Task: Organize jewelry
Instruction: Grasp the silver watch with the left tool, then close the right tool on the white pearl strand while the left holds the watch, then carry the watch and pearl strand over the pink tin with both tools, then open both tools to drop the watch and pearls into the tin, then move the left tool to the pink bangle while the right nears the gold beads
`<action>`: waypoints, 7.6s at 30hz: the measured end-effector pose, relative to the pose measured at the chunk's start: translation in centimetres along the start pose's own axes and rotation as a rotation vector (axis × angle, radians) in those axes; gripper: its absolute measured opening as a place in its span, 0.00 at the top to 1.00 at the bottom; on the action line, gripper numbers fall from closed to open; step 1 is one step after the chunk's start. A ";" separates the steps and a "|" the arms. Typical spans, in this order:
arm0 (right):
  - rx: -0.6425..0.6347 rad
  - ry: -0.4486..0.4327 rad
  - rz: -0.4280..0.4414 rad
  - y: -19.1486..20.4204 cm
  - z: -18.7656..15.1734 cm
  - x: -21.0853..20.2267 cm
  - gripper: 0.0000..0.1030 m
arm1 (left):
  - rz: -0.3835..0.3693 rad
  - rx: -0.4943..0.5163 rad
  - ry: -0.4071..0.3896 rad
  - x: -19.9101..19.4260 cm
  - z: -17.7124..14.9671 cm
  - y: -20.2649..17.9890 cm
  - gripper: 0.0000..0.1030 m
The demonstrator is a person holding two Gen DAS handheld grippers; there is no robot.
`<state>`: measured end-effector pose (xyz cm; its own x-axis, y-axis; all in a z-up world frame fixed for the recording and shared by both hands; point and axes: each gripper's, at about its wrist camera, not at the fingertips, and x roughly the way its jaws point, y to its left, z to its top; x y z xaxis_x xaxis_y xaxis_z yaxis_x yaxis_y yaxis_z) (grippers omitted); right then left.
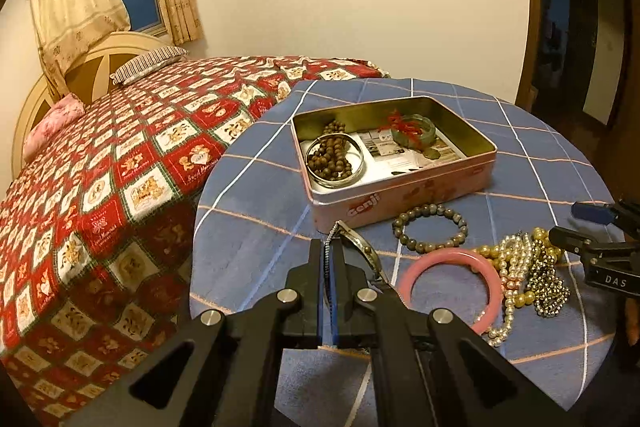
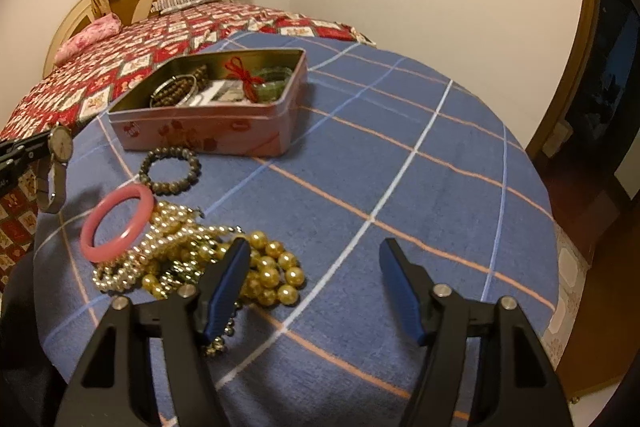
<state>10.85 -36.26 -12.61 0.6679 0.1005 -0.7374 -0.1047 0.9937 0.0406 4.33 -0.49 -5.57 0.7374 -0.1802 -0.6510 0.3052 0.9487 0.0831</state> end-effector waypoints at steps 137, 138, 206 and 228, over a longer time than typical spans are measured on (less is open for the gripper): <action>-0.229 -0.181 0.141 6.1 15.3 -1.6 0.91 | -0.002 0.103 -0.090 4.3 12.4 1.2 0.99; -0.231 -0.176 0.138 6.2 15.4 -1.2 0.91 | 0.002 0.106 -0.085 4.8 12.4 1.1 0.99; -0.124 -0.074 -0.068 2.4 10.3 2.5 0.37 | 0.194 0.132 -0.045 4.0 5.2 -0.3 0.17; -0.119 0.001 -0.041 0.4 -1.1 -1.8 0.37 | 0.137 0.195 0.060 2.9 -2.0 -5.4 0.18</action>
<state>8.76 -36.15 -12.02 0.6725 0.0597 -0.7377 -0.1642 0.9839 -0.0701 3.58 -5.65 -9.39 0.7447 -0.0325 -0.6666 0.3197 0.8941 0.3136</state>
